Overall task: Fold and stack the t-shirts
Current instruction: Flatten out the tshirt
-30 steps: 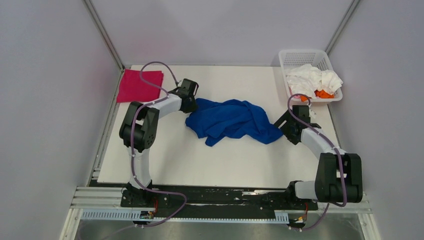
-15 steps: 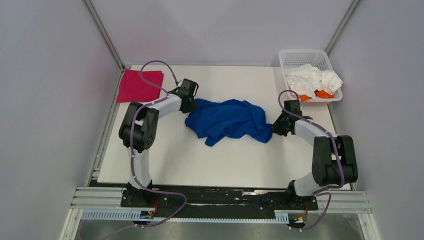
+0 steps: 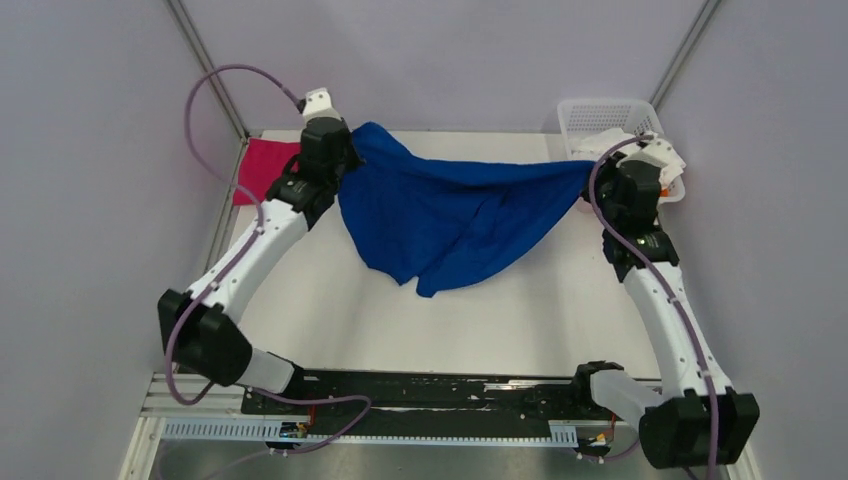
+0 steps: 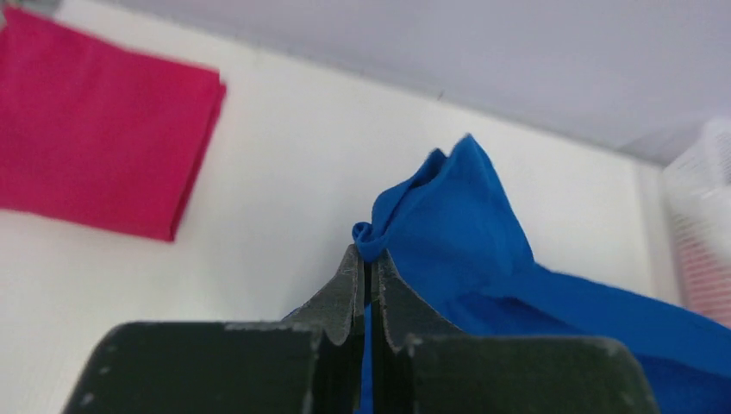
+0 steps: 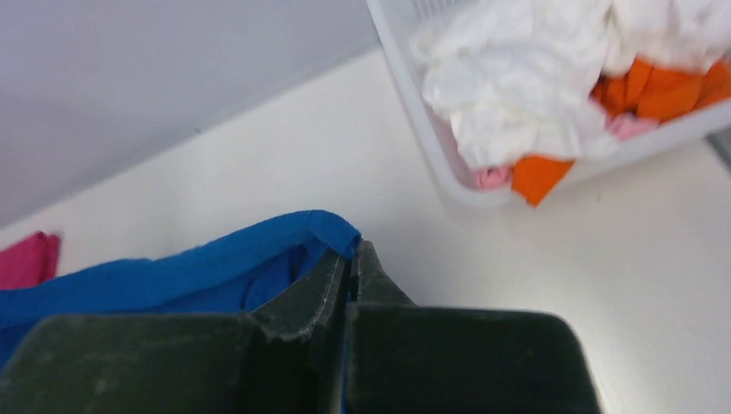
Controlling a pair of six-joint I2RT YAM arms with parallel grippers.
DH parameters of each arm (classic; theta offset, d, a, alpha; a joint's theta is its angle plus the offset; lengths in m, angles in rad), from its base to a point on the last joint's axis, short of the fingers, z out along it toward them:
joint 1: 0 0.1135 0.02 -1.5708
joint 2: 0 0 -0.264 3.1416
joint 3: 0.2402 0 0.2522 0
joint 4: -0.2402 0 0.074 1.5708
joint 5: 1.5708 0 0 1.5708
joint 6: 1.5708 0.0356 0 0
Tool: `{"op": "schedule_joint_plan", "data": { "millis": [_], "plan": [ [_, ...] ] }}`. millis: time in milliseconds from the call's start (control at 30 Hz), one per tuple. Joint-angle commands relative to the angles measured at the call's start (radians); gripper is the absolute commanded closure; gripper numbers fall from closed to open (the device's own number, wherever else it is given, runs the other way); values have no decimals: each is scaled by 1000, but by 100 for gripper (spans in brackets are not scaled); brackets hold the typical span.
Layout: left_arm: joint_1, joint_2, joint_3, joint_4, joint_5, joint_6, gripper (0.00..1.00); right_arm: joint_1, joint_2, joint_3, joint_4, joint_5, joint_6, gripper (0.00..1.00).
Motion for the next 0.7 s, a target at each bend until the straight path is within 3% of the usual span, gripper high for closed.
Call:
{"op": "schedule_joint_plan", "data": {
  "millis": [0,267,667],
  "plan": [
    [0,-237,-11,128,-52,125,100,-1,-189,112,98,50,-153,100],
    [0,-601,17,197,61,234,100,-2,-444,245,142,-71,-235,100],
    [0,-716,290,96,325,364,100,-2,-549,495,55,-300,-276,100]
  ]
}}
